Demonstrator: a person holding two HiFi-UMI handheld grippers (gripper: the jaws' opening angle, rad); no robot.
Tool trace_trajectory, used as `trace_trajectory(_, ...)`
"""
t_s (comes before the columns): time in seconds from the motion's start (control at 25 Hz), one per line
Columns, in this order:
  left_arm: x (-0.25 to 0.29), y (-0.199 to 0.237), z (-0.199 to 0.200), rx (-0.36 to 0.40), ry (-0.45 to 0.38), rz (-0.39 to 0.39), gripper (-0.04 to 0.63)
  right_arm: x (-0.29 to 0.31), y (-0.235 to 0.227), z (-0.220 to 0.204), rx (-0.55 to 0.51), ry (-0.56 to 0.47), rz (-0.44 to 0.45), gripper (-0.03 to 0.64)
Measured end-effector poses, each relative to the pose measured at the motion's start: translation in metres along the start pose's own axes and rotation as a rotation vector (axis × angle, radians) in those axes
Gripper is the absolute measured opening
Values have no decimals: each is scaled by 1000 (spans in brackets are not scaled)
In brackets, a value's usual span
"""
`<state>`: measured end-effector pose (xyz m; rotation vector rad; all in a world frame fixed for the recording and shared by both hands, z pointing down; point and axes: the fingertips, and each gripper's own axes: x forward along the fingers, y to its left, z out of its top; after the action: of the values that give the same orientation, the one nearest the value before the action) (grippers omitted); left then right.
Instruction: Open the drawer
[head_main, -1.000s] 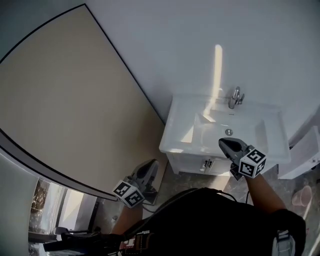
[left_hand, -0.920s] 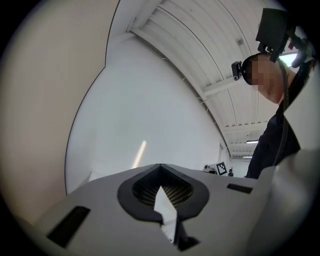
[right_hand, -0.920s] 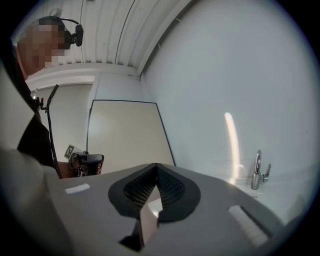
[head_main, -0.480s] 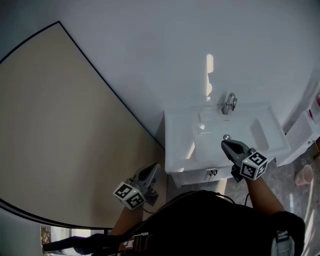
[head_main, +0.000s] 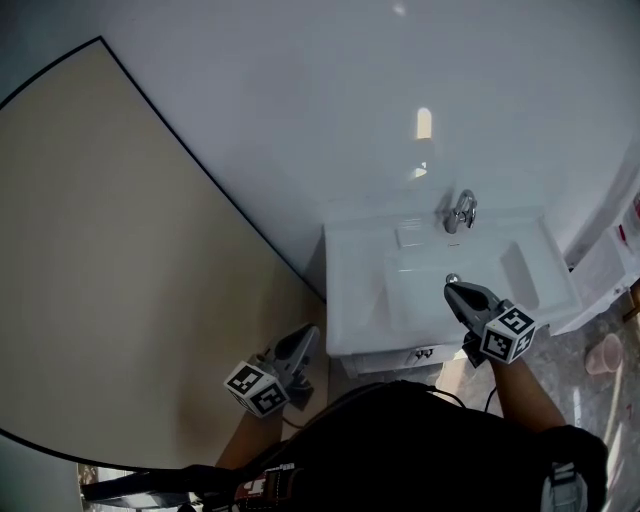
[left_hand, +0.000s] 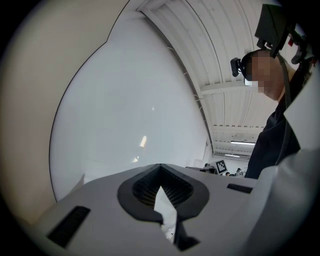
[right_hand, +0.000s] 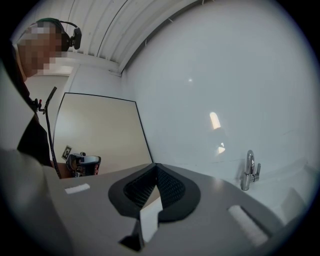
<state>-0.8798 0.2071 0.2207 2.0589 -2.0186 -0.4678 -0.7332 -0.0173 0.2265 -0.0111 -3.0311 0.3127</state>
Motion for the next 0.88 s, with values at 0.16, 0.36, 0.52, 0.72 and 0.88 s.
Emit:
trace_trajectory(0.16,27,6,0,16,5,56,-9,19,-33,7,5,1,57,2)
trace_trajectory(0.36,72,3,11,47,-32,139,-9,36,-72,23,-20,42,169,2)
trace_trajectory(0.52,109,3,5,49,-28,182,-9,46,-107,30,-41,63,223,2)
trace_trajectory(0.72,141,8,-8,53,-21,203,-9,61,-132,32,-68,72,272,2)
trace_trajectory(0.88,161,16,-11,40,-4,207,-9,67,-151,31,-55,80,261,2)
